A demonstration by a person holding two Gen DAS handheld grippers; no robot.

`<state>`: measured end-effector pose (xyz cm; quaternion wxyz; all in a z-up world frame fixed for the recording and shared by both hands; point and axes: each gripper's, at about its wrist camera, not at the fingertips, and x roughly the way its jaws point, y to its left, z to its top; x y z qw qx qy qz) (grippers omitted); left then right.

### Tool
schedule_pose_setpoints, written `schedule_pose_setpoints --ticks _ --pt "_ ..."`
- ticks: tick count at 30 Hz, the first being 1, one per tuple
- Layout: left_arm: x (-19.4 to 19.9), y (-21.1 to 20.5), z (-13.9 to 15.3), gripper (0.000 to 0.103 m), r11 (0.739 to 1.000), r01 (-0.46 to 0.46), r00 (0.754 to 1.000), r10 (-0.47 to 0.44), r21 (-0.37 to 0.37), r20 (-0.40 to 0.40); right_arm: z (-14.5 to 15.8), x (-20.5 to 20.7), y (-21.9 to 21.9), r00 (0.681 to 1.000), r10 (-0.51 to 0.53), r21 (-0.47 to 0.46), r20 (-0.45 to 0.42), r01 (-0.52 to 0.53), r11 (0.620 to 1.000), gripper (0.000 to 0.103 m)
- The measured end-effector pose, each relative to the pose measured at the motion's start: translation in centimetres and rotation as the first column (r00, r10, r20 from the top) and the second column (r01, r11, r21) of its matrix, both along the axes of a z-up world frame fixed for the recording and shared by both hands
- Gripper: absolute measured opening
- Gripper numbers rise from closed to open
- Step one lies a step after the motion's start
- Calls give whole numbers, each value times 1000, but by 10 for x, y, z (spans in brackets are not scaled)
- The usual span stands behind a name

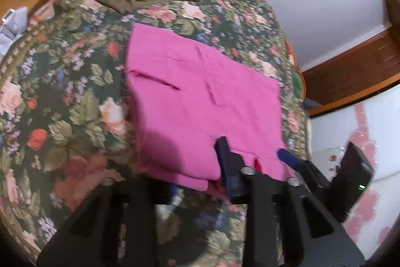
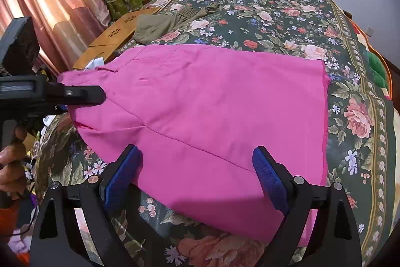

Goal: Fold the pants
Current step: 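Lift the leg ends with the left tool and fold them over toward the waistband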

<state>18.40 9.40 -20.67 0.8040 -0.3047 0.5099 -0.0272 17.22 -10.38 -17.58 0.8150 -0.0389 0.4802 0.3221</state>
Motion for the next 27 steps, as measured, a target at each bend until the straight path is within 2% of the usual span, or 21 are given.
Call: schedule_pose_setpoints --ticks 3,5,7,10,11,14,22,25,27 --pt "-3 4 -1 23 999 -29 1000 28 40 10 1 0 -2 1000 8 18 -14 -8 1000 90" --pt "-7 5 5 22 992 -44 999 40 118 35 1 0 -5 1000 4 19 -18 -4 1000 90" --pt "-12 4 14 21 974 -57 997 44 219 66 2 -1 -10 1000 -3 19 -10 3 1000 90" --pt "-19 3 31 20 919 -75 993 32 386 117 1 -3 -20 1000 -20 15 -15 20 1000 90" --pt "-22 1 37 20 891 -83 990 24 445 137 1 -4 -24 1000 -29 10 -12 29 1000 90" --pt "-28 -4 50 20 823 -89 984 -16 561 178 0 -5 -35 998 -54 4 -17 54 999 90" --pt "-20 -24 73 19 779 -92 964 -86 620 250 -5 -8 -48 995 -83 21 -50 84 996 90" --pt "-14 -39 88 18 792 -71 950 -131 606 283 -5 -7 -49 996 -81 24 -49 82 996 90" --pt "-9 -50 98 18 810 -36 938 -175 585 299 -5 -8 -48 995 -82 26 -50 83 996 90"
